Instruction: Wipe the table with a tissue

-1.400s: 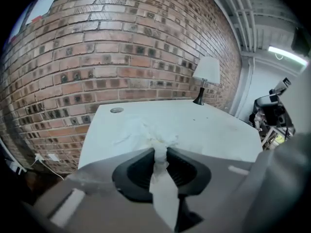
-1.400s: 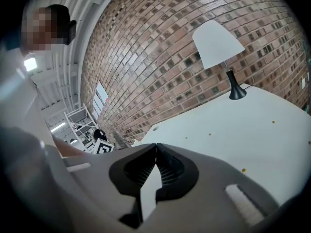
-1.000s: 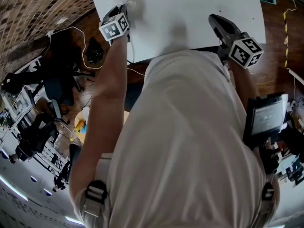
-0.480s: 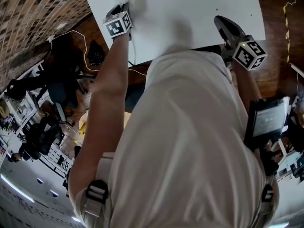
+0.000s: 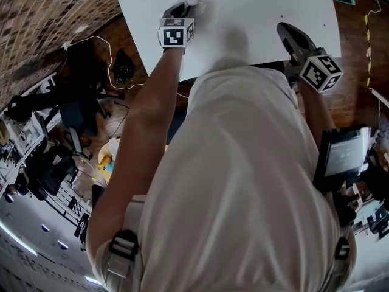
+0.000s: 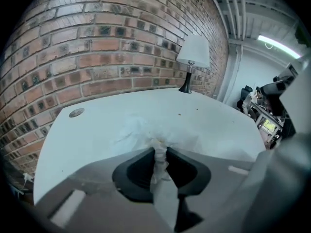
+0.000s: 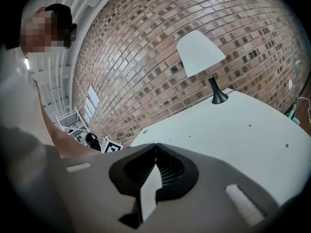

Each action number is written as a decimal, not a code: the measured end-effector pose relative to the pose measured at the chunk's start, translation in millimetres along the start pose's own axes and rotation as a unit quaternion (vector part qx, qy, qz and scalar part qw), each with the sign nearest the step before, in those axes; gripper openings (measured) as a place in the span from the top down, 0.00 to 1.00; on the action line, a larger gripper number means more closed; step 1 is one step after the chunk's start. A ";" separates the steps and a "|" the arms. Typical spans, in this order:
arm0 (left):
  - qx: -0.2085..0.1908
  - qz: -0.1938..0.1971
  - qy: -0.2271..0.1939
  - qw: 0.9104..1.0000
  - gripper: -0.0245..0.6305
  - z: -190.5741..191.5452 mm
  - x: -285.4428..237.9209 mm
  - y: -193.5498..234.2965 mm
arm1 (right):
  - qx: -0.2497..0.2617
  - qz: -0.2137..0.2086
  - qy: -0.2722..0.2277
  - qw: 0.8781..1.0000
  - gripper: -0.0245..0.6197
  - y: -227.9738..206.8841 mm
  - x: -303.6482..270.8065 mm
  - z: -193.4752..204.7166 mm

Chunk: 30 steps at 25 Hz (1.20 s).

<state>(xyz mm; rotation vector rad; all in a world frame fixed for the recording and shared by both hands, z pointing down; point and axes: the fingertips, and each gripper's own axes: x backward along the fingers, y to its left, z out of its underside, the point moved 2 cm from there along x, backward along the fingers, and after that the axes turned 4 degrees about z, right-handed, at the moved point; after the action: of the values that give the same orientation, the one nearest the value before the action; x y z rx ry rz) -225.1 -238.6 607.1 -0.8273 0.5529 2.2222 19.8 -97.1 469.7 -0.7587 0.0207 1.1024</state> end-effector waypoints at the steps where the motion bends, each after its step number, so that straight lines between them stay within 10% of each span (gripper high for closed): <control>1: -0.005 0.005 0.004 1.000 0.85 1.0 -0.9 -6.5 | 0.000 0.000 0.000 1.000 0.95 -0.5 1.2 0.7; 10: -0.074 0.063 0.079 0.992 0.85 17.6 -3.3 -63.3 | 0.003 0.001 0.002 1.000 0.95 0.2 1.3 -0.5; 20: 0.011 0.111 0.084 0.990 0.84 48.1 36.2 -101.7 | -0.005 0.020 0.017 1.000 0.95 2.3 -8.8 -2.0; 30: 0.082 0.019 0.005 0.996 0.84 77.8 101.9 -45.7 | 0.003 0.003 0.042 0.999 0.95 14.8 -20.9 1.6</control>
<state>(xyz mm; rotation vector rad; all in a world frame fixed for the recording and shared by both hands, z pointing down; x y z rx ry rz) -279.6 -115.9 584.7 -0.7478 0.7513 2.1743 -2.6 -109.5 470.7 -0.7993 0.0980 1.0740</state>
